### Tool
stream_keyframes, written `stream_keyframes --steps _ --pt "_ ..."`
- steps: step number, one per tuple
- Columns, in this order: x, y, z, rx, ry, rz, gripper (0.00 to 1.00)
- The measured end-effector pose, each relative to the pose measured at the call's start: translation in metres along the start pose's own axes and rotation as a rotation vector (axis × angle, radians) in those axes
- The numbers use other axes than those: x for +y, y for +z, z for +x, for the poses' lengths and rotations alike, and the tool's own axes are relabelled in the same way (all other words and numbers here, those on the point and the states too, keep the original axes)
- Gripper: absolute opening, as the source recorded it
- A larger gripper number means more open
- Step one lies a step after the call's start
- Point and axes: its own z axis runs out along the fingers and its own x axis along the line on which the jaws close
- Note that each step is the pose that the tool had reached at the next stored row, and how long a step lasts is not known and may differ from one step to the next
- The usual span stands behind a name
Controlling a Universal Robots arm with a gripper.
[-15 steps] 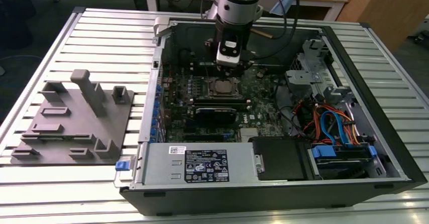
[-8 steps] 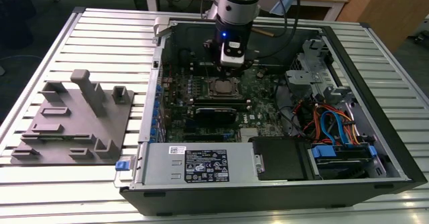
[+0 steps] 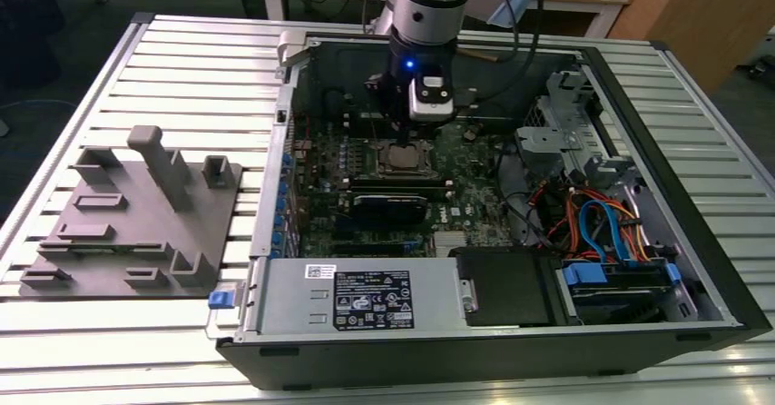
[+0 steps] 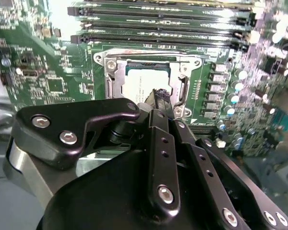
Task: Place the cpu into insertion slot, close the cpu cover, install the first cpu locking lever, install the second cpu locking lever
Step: 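Install the first cpu locking lever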
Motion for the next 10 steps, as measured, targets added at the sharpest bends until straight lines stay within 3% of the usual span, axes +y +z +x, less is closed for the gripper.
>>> stream_keyframes --steps 4,7,10 --pt "-0.0002 0.0002 0.0002 -0.0019 -0.047 -0.0002 0.1" --pt "-0.0015 0.0003 0.0029 -0.0138 -0.049 -0.0095 0.1" --pt "-0.0018 0.0003 0.0034 -0.0106 -0.063 -0.021 0.1"
